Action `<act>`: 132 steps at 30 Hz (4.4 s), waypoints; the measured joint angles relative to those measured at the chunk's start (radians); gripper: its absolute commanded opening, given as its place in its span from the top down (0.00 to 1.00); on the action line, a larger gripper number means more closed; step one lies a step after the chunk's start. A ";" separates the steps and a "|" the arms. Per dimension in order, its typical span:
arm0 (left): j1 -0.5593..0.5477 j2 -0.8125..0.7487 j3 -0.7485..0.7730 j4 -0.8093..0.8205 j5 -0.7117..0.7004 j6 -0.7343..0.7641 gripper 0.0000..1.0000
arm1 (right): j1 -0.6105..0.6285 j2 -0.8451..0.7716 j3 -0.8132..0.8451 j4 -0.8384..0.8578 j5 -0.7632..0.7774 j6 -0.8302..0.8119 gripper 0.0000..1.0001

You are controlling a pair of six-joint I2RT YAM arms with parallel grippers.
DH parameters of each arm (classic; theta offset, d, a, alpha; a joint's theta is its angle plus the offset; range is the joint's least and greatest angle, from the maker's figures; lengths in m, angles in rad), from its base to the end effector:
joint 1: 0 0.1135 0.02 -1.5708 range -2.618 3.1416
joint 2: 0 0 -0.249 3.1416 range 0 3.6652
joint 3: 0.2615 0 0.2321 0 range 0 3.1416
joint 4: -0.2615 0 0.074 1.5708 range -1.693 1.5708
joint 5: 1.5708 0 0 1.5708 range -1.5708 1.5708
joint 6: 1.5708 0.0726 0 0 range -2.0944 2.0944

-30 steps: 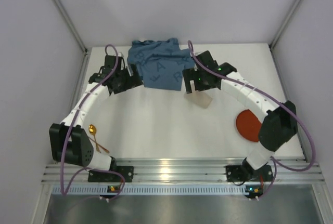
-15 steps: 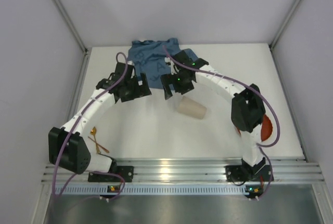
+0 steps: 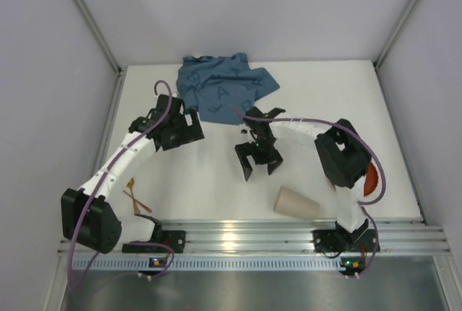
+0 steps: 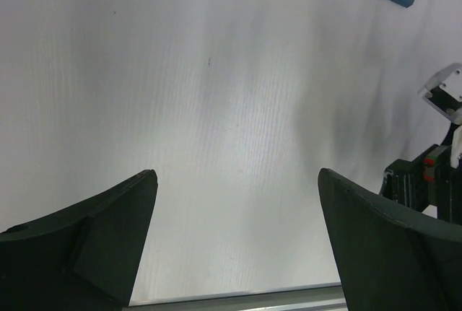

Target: Set the dinner table for one person

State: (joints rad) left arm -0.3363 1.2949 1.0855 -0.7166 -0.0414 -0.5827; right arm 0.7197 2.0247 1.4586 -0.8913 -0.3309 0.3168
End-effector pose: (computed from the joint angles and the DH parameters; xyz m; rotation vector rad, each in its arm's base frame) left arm 0.2578 -0.0869 0.2481 -0.3278 2.5052 -0.3274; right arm 0.2602 0.2595 0.1259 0.6345 -2.9635 -0.5248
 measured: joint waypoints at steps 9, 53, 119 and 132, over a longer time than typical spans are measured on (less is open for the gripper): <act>-0.037 0.113 0.024 0.030 0.002 -0.017 0.02 | -0.203 -0.182 -0.180 -0.060 0.200 0.005 0.00; -0.278 1.167 1.128 -0.045 -0.225 0.220 1.00 | -0.298 -0.797 -0.425 -0.091 0.257 0.096 0.00; 0.092 0.665 0.246 0.279 0.135 -0.039 1.00 | -0.457 -0.266 -0.418 0.638 -0.151 0.385 0.00; 0.091 0.577 0.257 0.126 0.141 0.033 1.00 | -0.424 -0.104 -0.322 0.856 -0.126 0.517 0.08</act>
State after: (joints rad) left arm -0.2455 1.8717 1.3422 -0.5911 0.0994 -0.5499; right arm 0.2958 1.9209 1.1366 -0.0353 -0.4572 0.8341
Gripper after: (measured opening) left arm 0.014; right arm 0.958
